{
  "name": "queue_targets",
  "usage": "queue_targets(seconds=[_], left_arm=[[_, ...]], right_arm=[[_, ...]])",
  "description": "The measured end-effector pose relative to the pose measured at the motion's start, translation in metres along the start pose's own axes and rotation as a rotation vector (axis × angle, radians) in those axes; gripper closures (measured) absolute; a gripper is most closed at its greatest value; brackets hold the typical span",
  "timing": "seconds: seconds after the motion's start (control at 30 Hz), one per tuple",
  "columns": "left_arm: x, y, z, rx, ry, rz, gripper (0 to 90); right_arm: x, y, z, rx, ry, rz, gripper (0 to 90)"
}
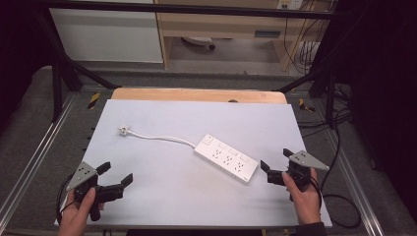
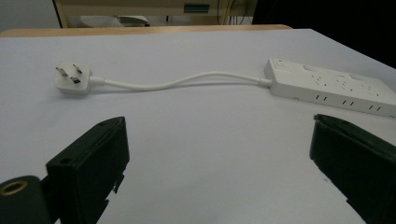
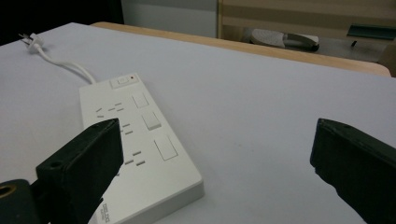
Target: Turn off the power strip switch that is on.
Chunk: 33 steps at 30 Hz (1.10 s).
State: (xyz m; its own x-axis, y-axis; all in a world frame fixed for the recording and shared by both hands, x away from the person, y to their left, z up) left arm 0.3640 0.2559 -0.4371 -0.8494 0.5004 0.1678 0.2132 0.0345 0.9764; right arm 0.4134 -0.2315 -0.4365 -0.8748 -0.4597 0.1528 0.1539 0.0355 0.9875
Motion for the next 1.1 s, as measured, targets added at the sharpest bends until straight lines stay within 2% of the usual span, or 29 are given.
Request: queue_targets(seconds=[0.2,0.3,0.33,0.4,0.7,1.1], left_arm=[[0.000,-0.001,0.000,0.000,0.002,0.005,4.7],[0.000,-0.001,0.001,0.000,0.004,0.010,4.7],[0.000,-0.002,0.000,0.013,0.002,0.015,4.7],[0.001,-0.002,-0.001,0.025,-0.006,0.014,4.7],[0.001,-0.001,0.001,0.003,0.007,0.011,4.6],[0.001,-0.001,0.001,-0.004,0.003,0.009,4.6]], right_arm=[[0.000,0.014,0.004,-0.032,0.014,-0.030,3.3],[-0.003,0.019,0.006,-0.038,0.028,-0.020,3.3],[-0.004,0.021,0.005,-0.038,0.026,-0.019,3.6],[-0.007,0.024,0.005,-0.031,0.035,-0.007,6.5],[-0.020,0.034,0.010,0.013,0.059,0.014,4.1],[-0.033,0.052,0.015,0.055,0.076,-0.014,5.1]])
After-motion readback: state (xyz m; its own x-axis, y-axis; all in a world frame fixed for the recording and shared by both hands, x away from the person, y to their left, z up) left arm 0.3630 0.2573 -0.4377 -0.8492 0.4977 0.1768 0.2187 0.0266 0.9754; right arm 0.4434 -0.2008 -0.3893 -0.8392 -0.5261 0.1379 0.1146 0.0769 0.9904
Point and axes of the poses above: each handheld gripper's, and its own axes: x roughly backward along the jaws, y roughly out of its top, z roughly to its left, the point moved 8 cm from there along -x, roughly forward along the jaws, and after that the axes turned 12 degrees about -z, right-handed, at the moved point
